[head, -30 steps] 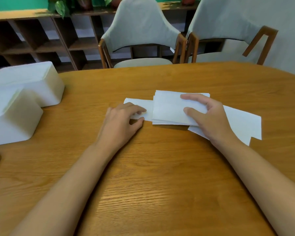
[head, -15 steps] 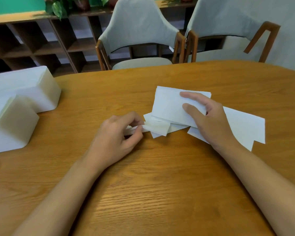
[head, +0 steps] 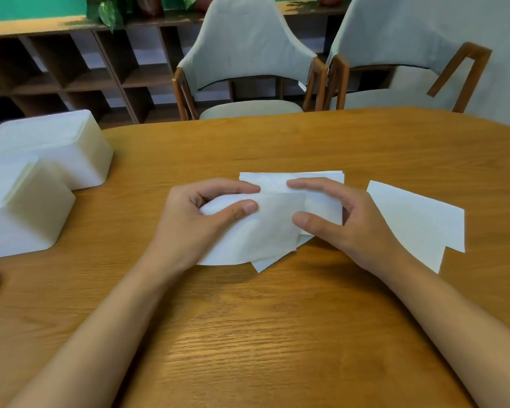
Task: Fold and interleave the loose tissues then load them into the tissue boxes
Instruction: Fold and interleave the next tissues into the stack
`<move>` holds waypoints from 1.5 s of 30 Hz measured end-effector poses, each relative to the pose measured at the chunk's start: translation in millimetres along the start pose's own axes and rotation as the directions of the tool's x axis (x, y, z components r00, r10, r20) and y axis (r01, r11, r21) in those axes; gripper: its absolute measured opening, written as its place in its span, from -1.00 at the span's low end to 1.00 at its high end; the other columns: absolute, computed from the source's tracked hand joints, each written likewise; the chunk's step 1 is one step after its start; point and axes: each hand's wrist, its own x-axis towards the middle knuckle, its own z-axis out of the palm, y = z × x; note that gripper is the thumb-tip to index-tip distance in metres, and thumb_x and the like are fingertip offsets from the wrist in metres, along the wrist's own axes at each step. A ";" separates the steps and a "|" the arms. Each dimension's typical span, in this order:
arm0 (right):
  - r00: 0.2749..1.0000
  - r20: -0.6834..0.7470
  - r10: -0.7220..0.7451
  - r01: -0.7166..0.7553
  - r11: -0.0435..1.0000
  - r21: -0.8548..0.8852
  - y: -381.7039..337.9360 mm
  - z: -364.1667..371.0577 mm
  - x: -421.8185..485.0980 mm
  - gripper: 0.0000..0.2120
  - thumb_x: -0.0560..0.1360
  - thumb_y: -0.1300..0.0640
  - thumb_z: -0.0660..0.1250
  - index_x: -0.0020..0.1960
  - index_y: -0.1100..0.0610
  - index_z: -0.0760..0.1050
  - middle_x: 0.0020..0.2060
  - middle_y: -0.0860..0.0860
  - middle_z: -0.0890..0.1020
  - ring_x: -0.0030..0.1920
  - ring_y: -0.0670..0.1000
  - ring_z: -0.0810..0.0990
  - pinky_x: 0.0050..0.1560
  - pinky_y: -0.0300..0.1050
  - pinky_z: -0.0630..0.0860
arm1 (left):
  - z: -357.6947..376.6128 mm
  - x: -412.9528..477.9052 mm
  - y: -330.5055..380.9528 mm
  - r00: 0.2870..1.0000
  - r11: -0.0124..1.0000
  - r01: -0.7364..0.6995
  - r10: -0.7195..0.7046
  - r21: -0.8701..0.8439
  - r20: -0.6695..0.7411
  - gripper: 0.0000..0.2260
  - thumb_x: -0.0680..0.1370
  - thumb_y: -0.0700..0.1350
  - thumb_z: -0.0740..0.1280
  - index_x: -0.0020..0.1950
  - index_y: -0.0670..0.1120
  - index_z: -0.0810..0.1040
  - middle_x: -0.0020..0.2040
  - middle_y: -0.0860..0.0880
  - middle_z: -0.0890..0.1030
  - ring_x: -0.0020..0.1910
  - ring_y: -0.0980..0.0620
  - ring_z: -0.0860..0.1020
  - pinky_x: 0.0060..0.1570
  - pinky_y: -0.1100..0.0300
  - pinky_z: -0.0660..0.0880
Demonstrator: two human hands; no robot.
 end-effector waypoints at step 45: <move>0.989 -0.142 0.038 -0.040 0.999 -0.016 5.9 1.5 5.2 -0.70 0.57 0.24 0.39 0.17 -0.10 0.66 0.10 -0.45 0.61 0.22 -0.37 0.50 0.25 -0.46 0.36 | 9.4 1.9 -20.8 0.996 0.963 -0.082 0.089 0.257 -0.016 -0.54 0.55 -0.14 0.53 0.39 0.08 0.46 -0.05 0.07 0.65 -0.21 0.07 0.64 -0.23 0.30 0.51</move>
